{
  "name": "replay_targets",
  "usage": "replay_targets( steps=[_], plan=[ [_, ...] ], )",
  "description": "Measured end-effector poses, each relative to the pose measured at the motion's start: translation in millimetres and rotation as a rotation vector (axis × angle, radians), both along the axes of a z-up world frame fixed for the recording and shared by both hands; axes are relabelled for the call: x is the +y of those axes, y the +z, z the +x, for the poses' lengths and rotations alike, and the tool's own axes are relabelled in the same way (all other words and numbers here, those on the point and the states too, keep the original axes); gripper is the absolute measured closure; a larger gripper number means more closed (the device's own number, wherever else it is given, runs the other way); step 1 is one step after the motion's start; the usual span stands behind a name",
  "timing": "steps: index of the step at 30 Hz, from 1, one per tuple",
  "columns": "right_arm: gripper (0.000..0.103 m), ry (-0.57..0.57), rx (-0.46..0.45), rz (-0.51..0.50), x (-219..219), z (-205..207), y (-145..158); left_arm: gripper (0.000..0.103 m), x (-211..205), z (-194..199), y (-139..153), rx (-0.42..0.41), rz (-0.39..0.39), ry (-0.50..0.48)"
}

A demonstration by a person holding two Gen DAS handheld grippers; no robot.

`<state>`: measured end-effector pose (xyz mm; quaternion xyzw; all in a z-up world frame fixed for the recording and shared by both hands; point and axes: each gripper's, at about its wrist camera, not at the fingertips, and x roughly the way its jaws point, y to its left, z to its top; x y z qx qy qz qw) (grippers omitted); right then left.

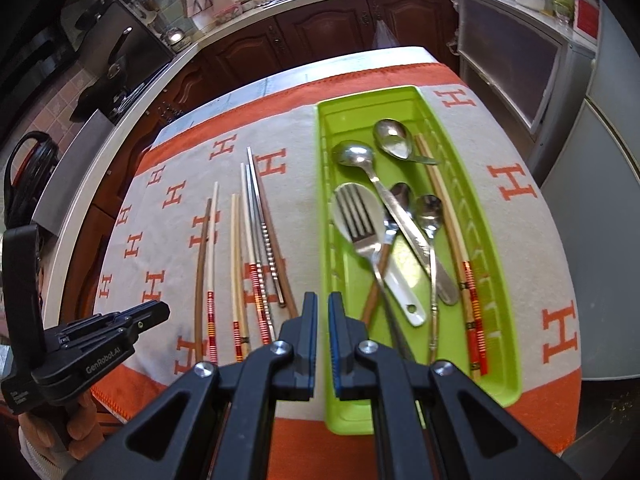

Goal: Organize utensils
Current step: 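Release the fork into the tray with the left tool while the right tool returns over the chopsticks, then grasp a red-banded chopstick on the blanket with the right tool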

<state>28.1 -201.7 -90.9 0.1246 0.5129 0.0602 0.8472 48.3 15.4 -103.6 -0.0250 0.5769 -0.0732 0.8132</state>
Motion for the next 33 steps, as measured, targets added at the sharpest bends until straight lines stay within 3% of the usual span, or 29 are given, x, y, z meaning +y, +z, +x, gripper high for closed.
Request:
replay_targets(
  steps=[18, 25, 33],
  plan=[
    [0.098, 0.15, 0.024, -0.004, 66, 15, -3, 0.1, 50, 4, -17, 0.016, -0.017, 0.083],
    [0.098, 0.234, 0.069, 0.03, 94, 28, -17, 0.1, 55, 3, -22, 0.019, -0.03, 0.088],
    [0.098, 0.279, 0.111, -0.014, 123, 41, -38, 0.1, 60, 5, -26, 0.029, -0.04, 0.095]
  ],
)
